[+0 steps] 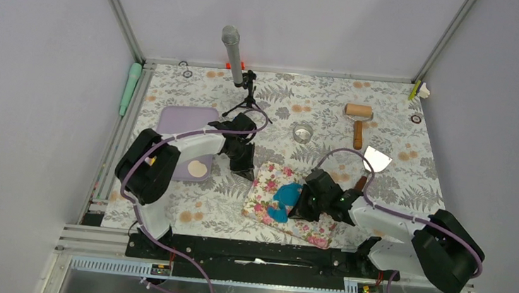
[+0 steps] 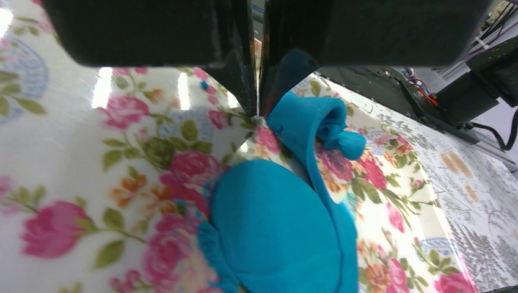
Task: Roll out the dumpling wrappers from the dough
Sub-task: Remove the dumpling mold from the work surface.
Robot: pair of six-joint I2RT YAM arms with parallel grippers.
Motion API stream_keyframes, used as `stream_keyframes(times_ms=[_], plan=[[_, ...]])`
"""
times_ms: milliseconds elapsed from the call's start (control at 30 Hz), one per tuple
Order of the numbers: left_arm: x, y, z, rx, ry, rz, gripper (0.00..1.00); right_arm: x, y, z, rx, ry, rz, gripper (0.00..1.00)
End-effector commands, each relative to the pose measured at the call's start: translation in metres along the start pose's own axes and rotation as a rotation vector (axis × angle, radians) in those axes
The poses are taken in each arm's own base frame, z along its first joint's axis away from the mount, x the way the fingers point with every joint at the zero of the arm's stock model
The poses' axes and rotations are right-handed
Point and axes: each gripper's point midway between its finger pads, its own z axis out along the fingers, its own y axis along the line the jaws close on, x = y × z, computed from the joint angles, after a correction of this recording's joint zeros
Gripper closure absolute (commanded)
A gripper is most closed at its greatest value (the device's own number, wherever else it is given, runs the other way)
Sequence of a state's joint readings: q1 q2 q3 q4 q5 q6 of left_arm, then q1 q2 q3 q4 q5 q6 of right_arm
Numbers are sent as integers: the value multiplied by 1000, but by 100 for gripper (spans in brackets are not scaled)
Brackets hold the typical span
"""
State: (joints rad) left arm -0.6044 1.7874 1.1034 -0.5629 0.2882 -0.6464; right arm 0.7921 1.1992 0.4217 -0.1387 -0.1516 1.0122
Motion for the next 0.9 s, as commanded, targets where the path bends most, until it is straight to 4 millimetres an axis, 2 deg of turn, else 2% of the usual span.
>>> stream_keyframes(times_ms=[0, 67, 200, 267, 300, 333, 367, 433, 500, 600, 700, 867], plan=[[-10, -21, -22, 93, -75, 48, 100, -7, 20, 10, -56, -7, -25, 89], [-12, -22, -30, 86, -89, 55, 100, -11, 32, 13, -92, -11, -41, 89], [-14, -25, -50, 69, -111, 80, 88, -21, 66, 15, -184, -6, -98, 90], [-17, -28, -65, 62, -124, 86, 81, -25, 91, 15, -243, 2, -139, 90], [-20, -30, -72, 58, -139, 86, 78, -29, 111, 13, -283, 2, -164, 90], [-22, -31, -80, 57, -156, 88, 78, -28, 119, 15, -293, 13, -180, 90], [-25, -33, -87, 60, -171, 90, 77, -33, 136, 14, -322, 10, -197, 90], [-29, -36, -101, 67, -202, 104, 81, -39, 157, 16, -361, 15, -227, 90], [-32, -32, -114, 42, -238, 115, 81, -46, 169, 16, -361, 10, -257, 90], [-30, -21, -123, 3, -257, 125, 80, -59, 170, 11, -304, -37, -290, 90], [-25, -14, -123, -16, -247, 136, 80, -66, 150, 8, -219, -73, -290, 90], [-13, -17, -116, 19, -220, 160, 78, -69, 115, -9, -131, -119, -277, 89]])
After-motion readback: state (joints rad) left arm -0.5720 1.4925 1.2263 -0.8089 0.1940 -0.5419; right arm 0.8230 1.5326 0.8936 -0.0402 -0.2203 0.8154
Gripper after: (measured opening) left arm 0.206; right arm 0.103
